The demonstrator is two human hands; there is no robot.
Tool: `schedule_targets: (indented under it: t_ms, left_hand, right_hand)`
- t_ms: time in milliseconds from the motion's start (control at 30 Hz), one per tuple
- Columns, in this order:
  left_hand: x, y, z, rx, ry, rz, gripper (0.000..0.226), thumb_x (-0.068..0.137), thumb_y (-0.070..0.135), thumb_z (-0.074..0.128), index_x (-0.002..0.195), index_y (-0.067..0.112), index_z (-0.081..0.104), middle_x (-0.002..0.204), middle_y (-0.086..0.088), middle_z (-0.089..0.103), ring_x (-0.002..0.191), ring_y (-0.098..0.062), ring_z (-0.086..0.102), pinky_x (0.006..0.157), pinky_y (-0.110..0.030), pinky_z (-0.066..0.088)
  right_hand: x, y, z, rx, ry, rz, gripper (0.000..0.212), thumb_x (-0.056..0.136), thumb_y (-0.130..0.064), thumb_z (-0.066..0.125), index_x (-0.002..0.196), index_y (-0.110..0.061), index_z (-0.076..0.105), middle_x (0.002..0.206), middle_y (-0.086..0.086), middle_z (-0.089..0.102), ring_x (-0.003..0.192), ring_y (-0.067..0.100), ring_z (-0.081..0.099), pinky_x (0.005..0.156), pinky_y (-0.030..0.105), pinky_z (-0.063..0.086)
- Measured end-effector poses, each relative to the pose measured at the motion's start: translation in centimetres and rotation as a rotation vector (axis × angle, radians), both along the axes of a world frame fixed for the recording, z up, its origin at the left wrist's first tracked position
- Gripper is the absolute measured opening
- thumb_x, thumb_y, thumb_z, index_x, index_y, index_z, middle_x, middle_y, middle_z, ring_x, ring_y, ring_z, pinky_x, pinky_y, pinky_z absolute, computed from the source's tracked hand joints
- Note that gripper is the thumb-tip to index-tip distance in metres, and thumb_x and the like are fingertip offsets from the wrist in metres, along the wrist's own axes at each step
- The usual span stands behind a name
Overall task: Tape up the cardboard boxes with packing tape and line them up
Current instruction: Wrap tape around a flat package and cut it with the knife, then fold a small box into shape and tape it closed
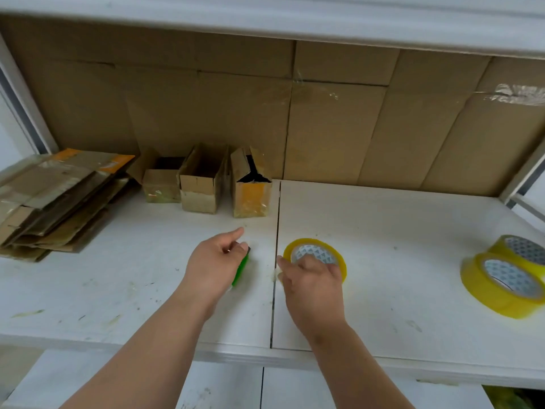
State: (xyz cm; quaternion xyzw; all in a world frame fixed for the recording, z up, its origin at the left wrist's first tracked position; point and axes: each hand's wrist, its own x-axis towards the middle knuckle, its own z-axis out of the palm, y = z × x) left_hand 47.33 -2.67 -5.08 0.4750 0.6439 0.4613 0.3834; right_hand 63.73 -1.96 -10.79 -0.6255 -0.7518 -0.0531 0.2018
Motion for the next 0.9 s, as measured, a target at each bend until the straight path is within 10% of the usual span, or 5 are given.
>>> schedule_targets:
  t_ms: [167, 467, 633, 900]
  left_hand:
    - [-1.0, 0.4, -0.6, -0.082, 0.006, 0.025, 0.035, 0.1, 0.025, 0.057, 0.134, 0.027, 0.06, 0.117, 0.013, 0.056, 0.104, -0.005, 0.049, 0.085, -0.02, 0.037]
    - [-8.0, 0.6, -0.2, -0.04, 0.238, 0.079, 0.04, 0.098, 0.027, 0.057, 0.138, 0.025, 0.056, 0.114, 0.011, 0.06, 0.104, -0.009, 0.053, 0.091, -0.024, 0.04]
    - [-15.7, 1.2, 0.4, -0.058, 0.743, 0.109, 0.046, 0.097, 0.042, 0.053, 0.142, 0.033, 0.05, 0.139, 0.003, 0.052, 0.121, -0.02, 0.051, 0.1, -0.036, 0.045]
    - [-29.5, 2.7, 1.3, -0.079, 1.337, 0.038, 0.053, 0.095, 0.048, 0.047, 0.146, 0.037, 0.039, 0.153, 0.002, 0.034, 0.143, -0.027, 0.022, 0.121, -0.056, 0.002]
  right_hand:
    - [-0.2, 0.0, 1.3, -0.169, 0.062, -0.029, 0.064, 0.094, -0.042, 0.046, 0.154, -0.034, 0.026, 0.129, 0.0, 0.06, 0.123, 0.024, 0.053, 0.109, 0.045, 0.031]
    - [-8.4, 1.4, 4.0, -0.152, 0.121, 0.099, 0.051, 0.094, -0.046, 0.046, 0.144, -0.035, 0.044, 0.142, -0.005, 0.04, 0.134, 0.019, 0.031, 0.11, 0.044, 0.019]
    - [-15.7, 2.1, 3.3, -0.153, 0.002, 0.28, 0.054, 0.097, -0.044, 0.044, 0.149, -0.035, 0.034, 0.163, -0.004, 0.017, 0.15, 0.019, 0.004, 0.117, 0.051, 0.001]
    - [-28.3, 4.5, 3.4, -0.175, -0.113, 0.35, 0.057, 0.098, -0.044, 0.044, 0.152, -0.032, 0.028, 0.165, -0.004, 0.005, 0.152, 0.021, -0.008, 0.116, 0.057, -0.006]
